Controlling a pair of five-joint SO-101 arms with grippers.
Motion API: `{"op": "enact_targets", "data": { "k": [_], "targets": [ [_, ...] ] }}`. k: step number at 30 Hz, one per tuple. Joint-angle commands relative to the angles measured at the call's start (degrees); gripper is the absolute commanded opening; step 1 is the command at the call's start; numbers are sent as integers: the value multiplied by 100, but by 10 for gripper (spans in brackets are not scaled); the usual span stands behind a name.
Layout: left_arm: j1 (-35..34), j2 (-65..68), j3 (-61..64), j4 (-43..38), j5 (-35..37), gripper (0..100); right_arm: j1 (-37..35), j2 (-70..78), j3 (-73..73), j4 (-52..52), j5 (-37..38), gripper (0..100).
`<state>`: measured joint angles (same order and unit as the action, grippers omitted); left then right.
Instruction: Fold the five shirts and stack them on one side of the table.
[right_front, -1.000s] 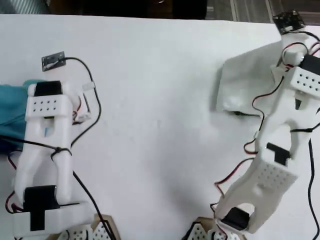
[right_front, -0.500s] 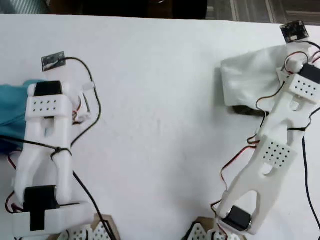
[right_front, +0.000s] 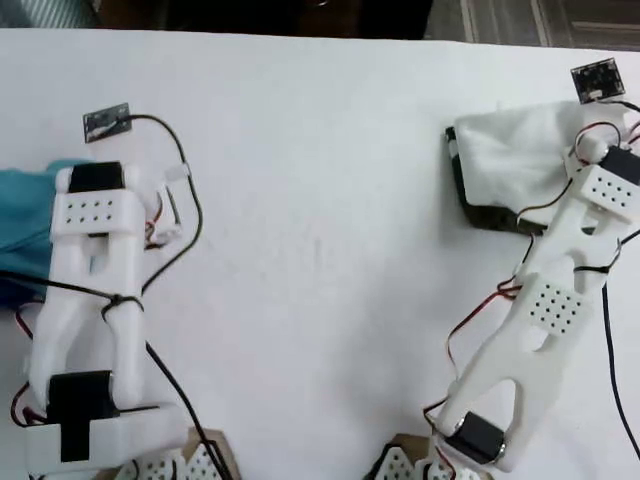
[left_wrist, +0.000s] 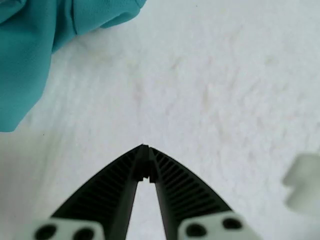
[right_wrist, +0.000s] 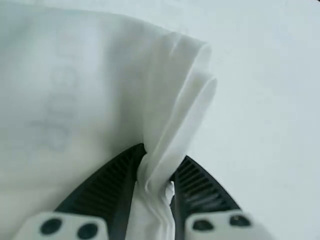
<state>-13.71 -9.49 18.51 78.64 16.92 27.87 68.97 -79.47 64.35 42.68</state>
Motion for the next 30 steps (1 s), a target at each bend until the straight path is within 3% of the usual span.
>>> {"op": "enact_targets", "data": {
  "k": [1,6,17,22,30],
  "targets": [
    [-62,-237,-22,-79,-9,27,75,-57,-316,-171,18,40],
    [-62,-237,-22,-70,-18,27,136,-66,-316,-101,-18,190],
    [-62,-255,-22,-70,-26,27,66,-119,-1635,57,-18,129],
    [-62,-255,-22,-70,-26,27,-180,-523,-1591,1068,-18,125],
    [-62,-264,-57,-62,-35,27,-1095,-1288,-1591,3213,-18,35]
  ]
}}
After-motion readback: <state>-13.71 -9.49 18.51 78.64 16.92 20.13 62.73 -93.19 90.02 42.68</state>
